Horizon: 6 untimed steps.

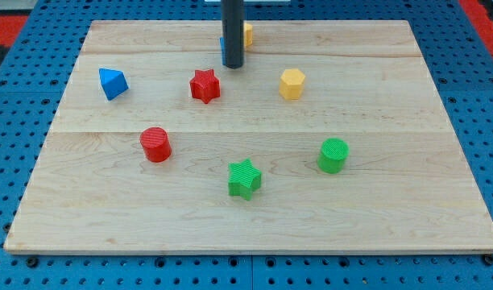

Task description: Push the yellow hexagon slightly to left

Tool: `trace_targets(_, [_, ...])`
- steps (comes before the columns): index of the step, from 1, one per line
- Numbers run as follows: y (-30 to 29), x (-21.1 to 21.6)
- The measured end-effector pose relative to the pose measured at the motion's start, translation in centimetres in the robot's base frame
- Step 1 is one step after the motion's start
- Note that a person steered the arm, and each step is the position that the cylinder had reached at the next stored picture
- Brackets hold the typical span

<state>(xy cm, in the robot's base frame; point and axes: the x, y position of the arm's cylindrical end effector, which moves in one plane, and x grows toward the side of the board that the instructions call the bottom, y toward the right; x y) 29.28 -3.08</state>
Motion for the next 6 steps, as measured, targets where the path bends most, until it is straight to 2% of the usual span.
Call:
trace_targets(1, [2.6, 2.3])
trace_targets(2, [13.3, 1.3])
trace_targets(3, [17.6, 4.4])
trace_targets(4, [13.0, 8.1])
trace_targets(5, [8.8, 2.5])
trace_targets(6, [7.2, 5.7])
